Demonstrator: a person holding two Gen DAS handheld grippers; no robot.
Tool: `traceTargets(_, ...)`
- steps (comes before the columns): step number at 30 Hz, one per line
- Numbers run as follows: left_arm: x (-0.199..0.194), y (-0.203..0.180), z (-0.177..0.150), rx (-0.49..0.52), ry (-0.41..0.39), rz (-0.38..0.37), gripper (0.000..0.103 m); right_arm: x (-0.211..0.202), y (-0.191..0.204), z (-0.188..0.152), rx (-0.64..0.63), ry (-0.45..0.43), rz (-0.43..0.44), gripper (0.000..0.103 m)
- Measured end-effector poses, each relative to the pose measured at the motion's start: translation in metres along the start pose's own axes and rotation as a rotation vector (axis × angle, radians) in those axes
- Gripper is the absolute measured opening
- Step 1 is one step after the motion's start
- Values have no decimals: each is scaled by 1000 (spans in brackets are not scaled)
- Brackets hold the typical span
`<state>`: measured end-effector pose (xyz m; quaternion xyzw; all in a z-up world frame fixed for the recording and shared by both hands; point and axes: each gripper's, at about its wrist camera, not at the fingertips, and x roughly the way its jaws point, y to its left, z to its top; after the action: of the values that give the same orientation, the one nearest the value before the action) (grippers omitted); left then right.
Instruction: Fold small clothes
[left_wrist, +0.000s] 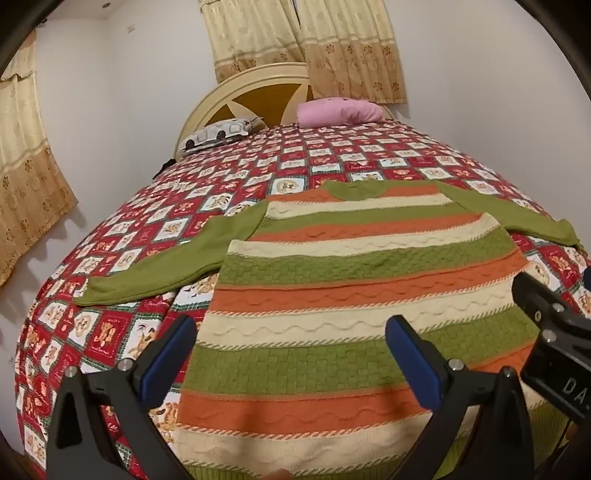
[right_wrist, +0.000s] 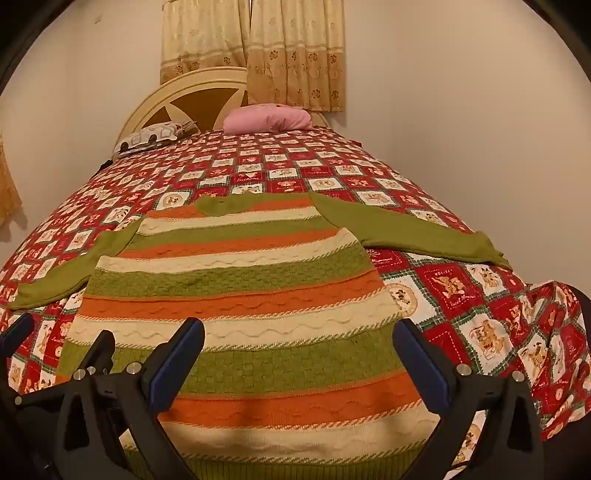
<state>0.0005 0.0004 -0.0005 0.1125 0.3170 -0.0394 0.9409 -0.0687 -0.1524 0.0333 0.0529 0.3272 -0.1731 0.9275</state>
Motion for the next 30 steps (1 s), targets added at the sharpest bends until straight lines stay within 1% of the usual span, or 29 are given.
traceTargets(3, 2, -1, -1, -9, 13, 2, 103, 1, 1, 0, -1, 9, -1, 102)
traceTargets(5, 1, -4, -1, -15, -5, -3, 103, 1, 1, 0, -3, 9, -3, 102)
traceTargets(7, 2, 2, -4, -41, -7, -17, 103, 2, 2, 0, -4, 9, -3, 102)
traceTargets(10, -1, -1, -5, -33, -10, -10, 103, 2, 2, -1, -3, 9, -5, 102)
traceTargets(14, 4, 6, -3, -37, 11, -19, 103, 1, -1, 0, -5, 9, -6, 102)
traceTargets(20, 4, 8, -5, -32, 7, -14, 103, 2, 1, -4, 0, 11, -3, 102)
traceTargets(25, 5, 8, -4, -36, 16, -16, 103, 3, -1, -1, 2, 14, 0, 102)
traceTargets(30, 7, 8, -6, -38, 29, -18, 103, 3, 3, -6, 1, 18, -1, 102)
